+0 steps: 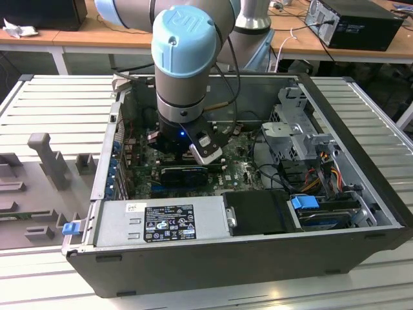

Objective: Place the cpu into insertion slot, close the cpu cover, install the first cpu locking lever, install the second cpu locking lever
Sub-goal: 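Install the second cpu locking lever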

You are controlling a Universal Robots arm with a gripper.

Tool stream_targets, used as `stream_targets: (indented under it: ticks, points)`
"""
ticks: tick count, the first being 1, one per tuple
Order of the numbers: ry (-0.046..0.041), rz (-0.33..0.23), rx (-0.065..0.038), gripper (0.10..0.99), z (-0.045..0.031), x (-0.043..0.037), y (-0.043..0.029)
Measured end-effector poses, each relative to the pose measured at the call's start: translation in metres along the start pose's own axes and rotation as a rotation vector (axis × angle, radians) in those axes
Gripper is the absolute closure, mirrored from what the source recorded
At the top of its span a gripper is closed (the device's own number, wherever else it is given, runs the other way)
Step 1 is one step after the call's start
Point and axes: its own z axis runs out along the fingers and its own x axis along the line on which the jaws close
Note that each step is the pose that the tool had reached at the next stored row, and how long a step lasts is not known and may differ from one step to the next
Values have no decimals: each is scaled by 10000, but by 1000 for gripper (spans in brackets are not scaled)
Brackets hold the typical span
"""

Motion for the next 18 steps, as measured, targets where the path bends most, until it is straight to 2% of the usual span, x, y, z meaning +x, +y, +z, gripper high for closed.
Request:
stream_targets:
  ticks: [2, 4, 6, 11, 15, 18]
  points:
    - [-3, 0, -42, 980, 20, 2, -5]
    - [-12, 0, -154, 980, 34, 4, -5]
    - [-15, -2, -212, 980, 46, 9, -4]
    - [-18, -2, -264, 980, 80, 21, 10]
    - [-27, -4, -373, 980, 114, 25, 39]
    - [-32, -7, -467, 980, 126, 73, 51]
